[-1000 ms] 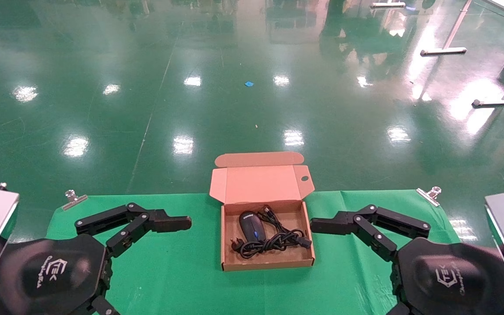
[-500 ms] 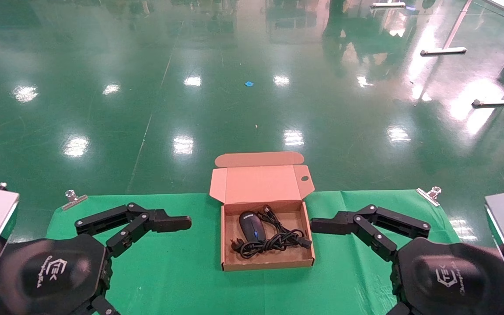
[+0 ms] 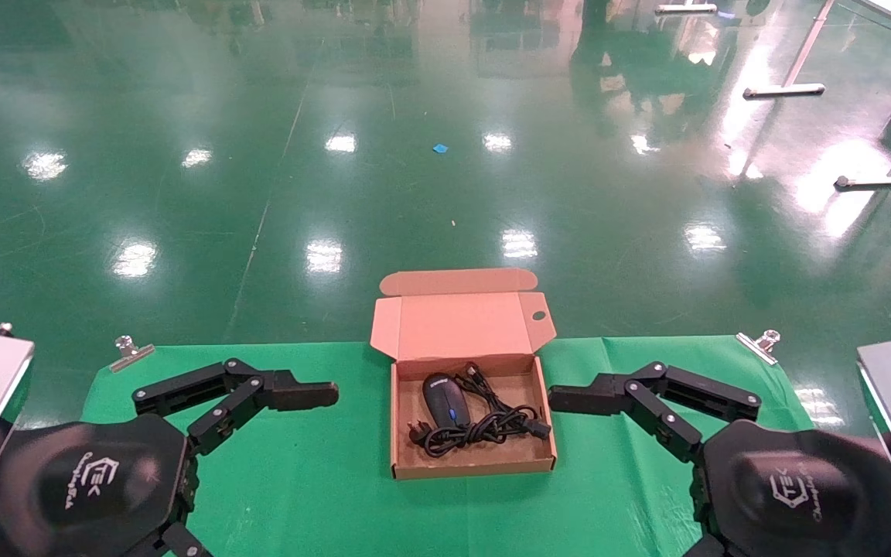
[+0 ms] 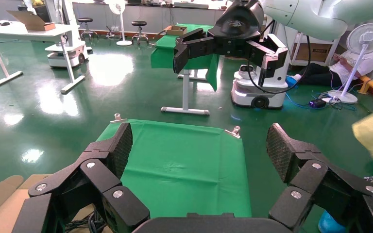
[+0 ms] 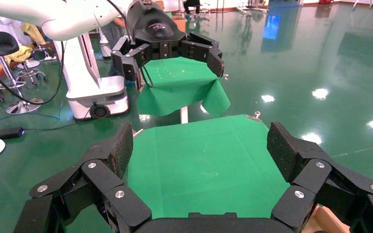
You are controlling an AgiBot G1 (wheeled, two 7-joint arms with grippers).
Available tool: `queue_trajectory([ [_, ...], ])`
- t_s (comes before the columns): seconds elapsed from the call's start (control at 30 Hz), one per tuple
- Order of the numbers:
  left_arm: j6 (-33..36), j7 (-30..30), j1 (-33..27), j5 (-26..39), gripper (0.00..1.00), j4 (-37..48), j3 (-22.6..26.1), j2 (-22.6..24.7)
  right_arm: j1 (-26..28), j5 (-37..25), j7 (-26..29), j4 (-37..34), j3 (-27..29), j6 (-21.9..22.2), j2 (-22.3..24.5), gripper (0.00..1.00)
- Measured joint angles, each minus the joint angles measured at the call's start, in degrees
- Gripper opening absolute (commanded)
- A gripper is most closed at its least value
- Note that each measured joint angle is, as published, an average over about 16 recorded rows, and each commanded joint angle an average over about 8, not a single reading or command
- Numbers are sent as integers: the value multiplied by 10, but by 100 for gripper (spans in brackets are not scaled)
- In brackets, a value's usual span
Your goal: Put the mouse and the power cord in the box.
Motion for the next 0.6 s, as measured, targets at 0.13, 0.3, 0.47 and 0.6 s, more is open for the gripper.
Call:
queue_trajectory([
  [0.13,0,0,0,0,100,0,0,0,0,0,0,0,0,0,0,100],
  [0.3,0,0,0,0,100,0,0,0,0,0,0,0,0,0,0,100],
  [0.47,0,0,0,0,100,0,0,0,0,0,0,0,0,0,0,100],
  [0.6,0,0,0,0,100,0,0,0,0,0,0,0,0,0,0,100],
])
